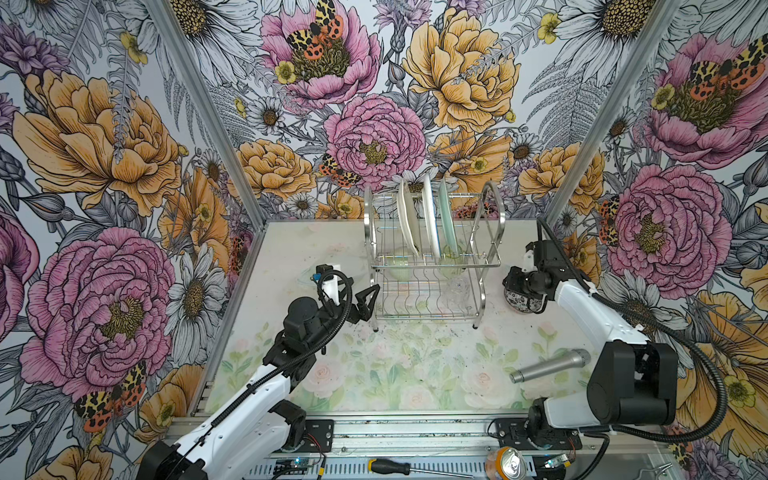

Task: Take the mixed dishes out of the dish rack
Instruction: 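Open the right gripper and lift it back toward the rack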

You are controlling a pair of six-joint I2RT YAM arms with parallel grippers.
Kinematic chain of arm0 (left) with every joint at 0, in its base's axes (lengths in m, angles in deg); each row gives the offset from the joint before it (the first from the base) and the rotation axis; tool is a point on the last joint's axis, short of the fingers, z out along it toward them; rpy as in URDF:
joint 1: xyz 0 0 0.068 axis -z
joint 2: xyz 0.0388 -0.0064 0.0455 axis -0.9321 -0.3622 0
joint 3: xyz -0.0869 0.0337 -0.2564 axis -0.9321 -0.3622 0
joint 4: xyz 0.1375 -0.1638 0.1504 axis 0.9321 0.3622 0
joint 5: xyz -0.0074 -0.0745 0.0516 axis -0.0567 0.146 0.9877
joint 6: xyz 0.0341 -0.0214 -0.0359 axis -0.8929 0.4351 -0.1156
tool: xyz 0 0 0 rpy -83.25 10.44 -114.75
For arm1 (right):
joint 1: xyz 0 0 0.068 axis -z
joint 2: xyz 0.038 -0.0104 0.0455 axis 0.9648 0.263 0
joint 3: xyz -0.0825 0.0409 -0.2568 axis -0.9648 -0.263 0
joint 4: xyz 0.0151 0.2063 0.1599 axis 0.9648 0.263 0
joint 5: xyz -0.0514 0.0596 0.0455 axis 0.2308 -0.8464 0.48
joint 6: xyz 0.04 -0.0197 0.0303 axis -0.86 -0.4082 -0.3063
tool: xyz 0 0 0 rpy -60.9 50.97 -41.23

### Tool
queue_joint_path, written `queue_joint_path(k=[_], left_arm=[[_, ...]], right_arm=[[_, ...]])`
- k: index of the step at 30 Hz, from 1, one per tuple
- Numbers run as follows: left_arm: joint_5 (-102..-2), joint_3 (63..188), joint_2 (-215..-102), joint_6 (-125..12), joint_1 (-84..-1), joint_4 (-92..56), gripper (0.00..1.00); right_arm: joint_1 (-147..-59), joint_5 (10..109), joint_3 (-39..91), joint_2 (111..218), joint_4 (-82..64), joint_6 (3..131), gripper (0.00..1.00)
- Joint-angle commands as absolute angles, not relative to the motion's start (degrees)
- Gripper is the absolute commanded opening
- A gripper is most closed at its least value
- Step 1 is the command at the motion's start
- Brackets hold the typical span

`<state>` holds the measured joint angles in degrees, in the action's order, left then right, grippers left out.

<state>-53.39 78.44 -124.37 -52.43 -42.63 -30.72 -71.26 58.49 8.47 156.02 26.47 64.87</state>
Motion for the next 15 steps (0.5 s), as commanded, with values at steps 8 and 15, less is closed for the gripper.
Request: queue_joint_path(k=[8,15], left_arm=[[-52.63,78.08,-122.32,-53.13,-42.31,-29.83,0.99],[-53.38,78.26,-122.1,-52.38,-41.9,-29.82,0.99]], right_arm=[[-70.75,54.21,-2.53,139.45,21.1,65.85,0.52],[-72.16,48.61,-8.26,128.34,18.41,65.99,0.67]])
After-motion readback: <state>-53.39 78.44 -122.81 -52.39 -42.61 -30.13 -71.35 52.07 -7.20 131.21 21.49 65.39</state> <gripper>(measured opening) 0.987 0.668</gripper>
